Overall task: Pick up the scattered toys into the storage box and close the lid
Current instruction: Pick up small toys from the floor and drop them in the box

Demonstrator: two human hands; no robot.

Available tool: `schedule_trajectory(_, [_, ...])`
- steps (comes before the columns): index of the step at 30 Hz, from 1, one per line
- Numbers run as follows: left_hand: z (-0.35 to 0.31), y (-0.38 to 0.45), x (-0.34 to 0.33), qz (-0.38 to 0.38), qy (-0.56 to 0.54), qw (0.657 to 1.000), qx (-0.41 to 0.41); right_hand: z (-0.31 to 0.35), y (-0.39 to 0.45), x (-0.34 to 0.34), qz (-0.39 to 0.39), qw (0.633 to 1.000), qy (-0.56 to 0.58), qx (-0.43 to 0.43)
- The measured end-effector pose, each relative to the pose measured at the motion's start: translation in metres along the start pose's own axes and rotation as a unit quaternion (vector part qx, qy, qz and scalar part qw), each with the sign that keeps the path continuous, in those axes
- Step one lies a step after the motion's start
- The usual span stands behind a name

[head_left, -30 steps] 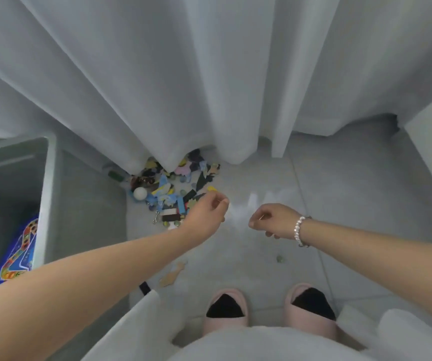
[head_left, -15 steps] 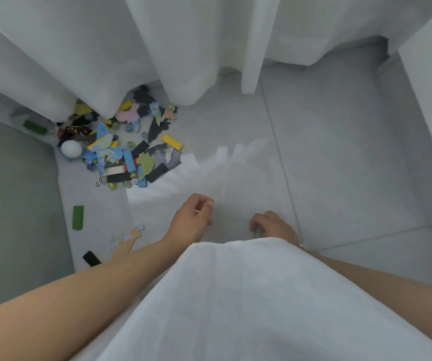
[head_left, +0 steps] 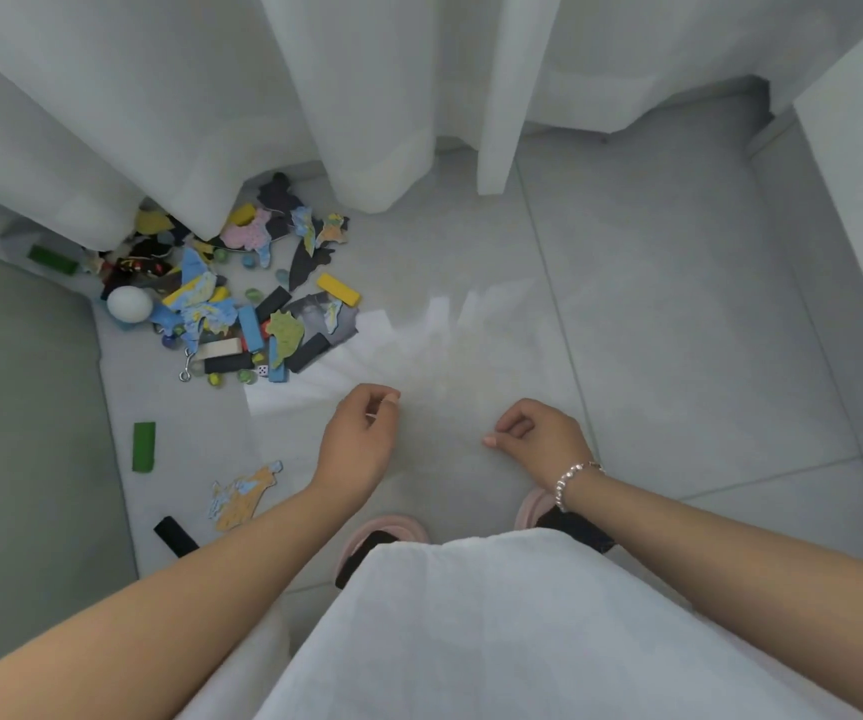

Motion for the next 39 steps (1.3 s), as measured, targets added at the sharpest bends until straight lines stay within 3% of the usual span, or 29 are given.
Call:
schedule_trajectory(6, [0.003, 0.031, 0.032, -0.209, 0.146, 0.966, -0.041, 0.042, 0.025, -0.01, 0.076, 0.987, 0.136, -0.034])
schedule_trajectory(12, [0.007, 0.074, 0.049, -0.13, 0.336, 0.931, -0.061, 0.087, 0.04, -0.027, 0.175, 0.945, 0.256, -0.101])
schedule_trajectory(14, [0.009, 0.076, 0.052, -0.132, 0.354, 0.921, -0.089, 0.097, 0.044, -0.033, 0.195, 0.933, 0.277, -0.123])
schedule_trajectory(18, [0.013, 0.076, 0.057, -0.153, 0.264, 0.938, -0.163, 0.11, 0.051, -0.046, 0.212, 0.937, 0.238, -0.145])
schedule_trajectory(24, [0.023, 0.062, 0.05, -0.137, 0.227, 0.942, -0.206, 0.136, 0.052, -0.065, 0.201, 0.952, 0.192, -0.128])
schedule_trajectory(27, [0.025, 0.054, 0.049, -0.131, 0.176, 0.958, -0.186, 0.136, 0.046, -0.076, 0.198, 0.945, 0.222, -0.134])
schedule_trajectory(31, [0.006, 0.039, 0.052, -0.159, 0.013, 0.979, -0.128, 0.126, 0.038, -0.084, 0.184, 0.935, 0.27, -0.142])
schedule_trajectory(36, [-0.024, 0.01, 0.032, -0.053, -0.123, 0.986, -0.104, 0.127, 0.037, -0.085, 0.212, 0.866, 0.42, -0.168])
schedule_trajectory(39, [-0.027, 0.004, 0.024, -0.035, -0.14, 0.986, -0.079, 0.129, 0.034, -0.085, 0.206, 0.836, 0.469, -0.199])
Point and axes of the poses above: each hand's wrist, its own y-axis towards the middle knuckle, its own x-axis out of the back of the hand, z = x × y, the point moved 3 cm from there along y, towards the middle knuckle, and after that the axes turned 3 degrees about x, right-handed, at the moved point
